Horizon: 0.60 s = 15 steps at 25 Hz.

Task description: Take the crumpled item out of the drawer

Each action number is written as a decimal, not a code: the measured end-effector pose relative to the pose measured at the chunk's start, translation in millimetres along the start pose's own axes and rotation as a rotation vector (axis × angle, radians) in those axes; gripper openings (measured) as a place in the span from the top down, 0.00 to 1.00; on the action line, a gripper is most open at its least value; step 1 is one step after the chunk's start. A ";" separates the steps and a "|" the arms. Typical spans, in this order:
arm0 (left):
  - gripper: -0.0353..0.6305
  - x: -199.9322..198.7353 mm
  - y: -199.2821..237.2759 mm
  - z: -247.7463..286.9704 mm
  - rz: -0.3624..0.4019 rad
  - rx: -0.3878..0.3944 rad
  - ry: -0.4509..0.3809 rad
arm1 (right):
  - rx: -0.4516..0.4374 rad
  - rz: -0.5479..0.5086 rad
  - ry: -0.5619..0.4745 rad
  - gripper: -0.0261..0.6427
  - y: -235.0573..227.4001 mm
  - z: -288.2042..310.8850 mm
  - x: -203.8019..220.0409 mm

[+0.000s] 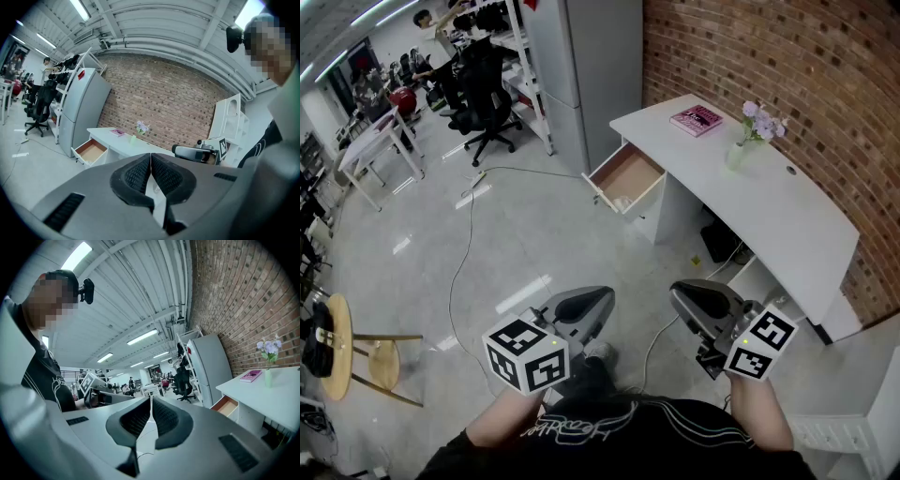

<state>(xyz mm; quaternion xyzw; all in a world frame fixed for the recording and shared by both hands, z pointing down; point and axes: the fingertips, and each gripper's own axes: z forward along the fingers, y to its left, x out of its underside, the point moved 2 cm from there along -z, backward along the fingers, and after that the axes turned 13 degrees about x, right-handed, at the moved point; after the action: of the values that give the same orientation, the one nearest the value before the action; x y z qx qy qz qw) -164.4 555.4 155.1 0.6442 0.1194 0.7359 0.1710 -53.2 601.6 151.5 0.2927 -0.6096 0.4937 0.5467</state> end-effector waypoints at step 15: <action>0.91 6.2 -24.6 18.8 0.001 0.005 0.020 | 0.053 0.049 0.009 0.89 -16.7 -27.8 8.8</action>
<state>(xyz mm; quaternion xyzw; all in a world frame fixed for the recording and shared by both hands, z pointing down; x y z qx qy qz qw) -144.1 579.5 153.6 0.6372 0.1227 0.7422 0.1676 -29.8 623.1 162.3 0.2897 -0.6009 0.5242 0.5293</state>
